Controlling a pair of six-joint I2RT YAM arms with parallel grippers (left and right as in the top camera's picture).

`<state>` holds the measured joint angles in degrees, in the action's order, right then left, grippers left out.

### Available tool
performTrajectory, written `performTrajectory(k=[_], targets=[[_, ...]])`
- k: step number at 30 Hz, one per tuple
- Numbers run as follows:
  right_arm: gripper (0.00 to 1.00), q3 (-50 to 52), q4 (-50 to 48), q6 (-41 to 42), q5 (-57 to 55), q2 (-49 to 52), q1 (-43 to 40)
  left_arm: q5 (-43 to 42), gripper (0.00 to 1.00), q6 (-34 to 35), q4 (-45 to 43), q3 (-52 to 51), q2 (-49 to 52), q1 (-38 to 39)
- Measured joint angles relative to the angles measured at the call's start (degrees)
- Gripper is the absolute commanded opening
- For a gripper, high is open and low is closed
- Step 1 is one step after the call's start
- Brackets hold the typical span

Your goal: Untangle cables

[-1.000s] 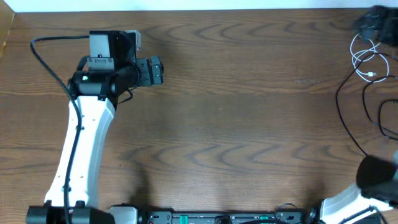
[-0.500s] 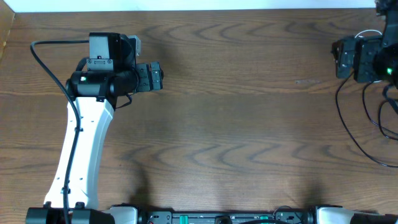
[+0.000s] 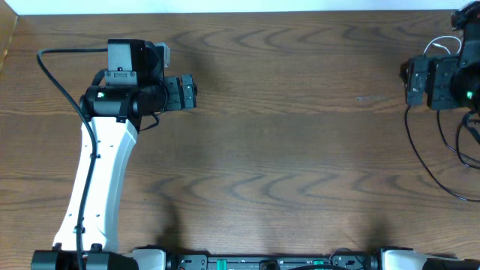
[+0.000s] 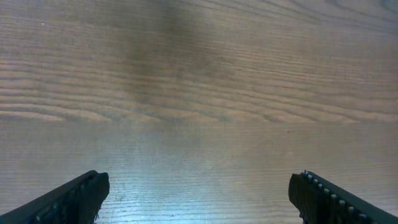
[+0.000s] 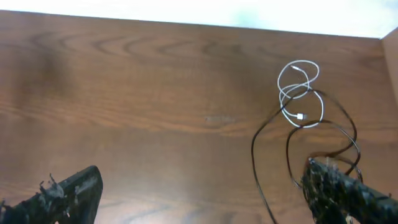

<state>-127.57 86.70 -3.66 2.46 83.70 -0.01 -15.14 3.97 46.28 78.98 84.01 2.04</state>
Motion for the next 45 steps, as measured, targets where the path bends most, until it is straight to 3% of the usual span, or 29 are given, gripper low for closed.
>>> performTrajectory(k=[4, 10, 15, 16, 21, 25, 36, 45], targets=[[0.99, 4.92, -6.82, -0.90, -0.17, -1.97, 0.15, 0.00, 0.98, 0.00, -0.02, 0.00, 0.02, 0.00], [0.99, 34.82, -37.20, -1.53, -0.37, -16.92, 3.67, 0.00, 0.98, 0.02, -0.02, 0.00, 0.00, 0.00], [0.99, 58.29, -54.40, -0.90, -0.35, -30.67, 4.44, 0.00, 0.98, 0.00, 0.02, 0.00, 0.07, 0.00], [0.99, 65.05, -61.51, -0.76, -0.37, -34.53, 4.48, 0.00, 0.98, 0.00, 0.11, 0.00, 0.07, 0.00], [0.99, 89.57, -76.83, 0.57, -0.92, -50.93, 5.09, -0.02, 0.98, 0.00, 0.02, 0.04, 0.20, 0.00], [0.99, 103.54, -86.79, 2.45, -3.48, -61.18, 7.21, -0.04, 0.98, 0.00, 0.02, 0.04, 0.22, 0.00], [0.99, 123.73, -91.78, 4.13, -5.99, -78.01, 9.73, -0.02, 0.98, 0.00, 0.09, 0.04, 0.22, 0.00], [0.99, 127.12, -82.58, 4.55, -4.07, -82.86, 9.73, 0.00, 0.98, 0.00, 0.02, 0.04, 0.22, 0.00]])
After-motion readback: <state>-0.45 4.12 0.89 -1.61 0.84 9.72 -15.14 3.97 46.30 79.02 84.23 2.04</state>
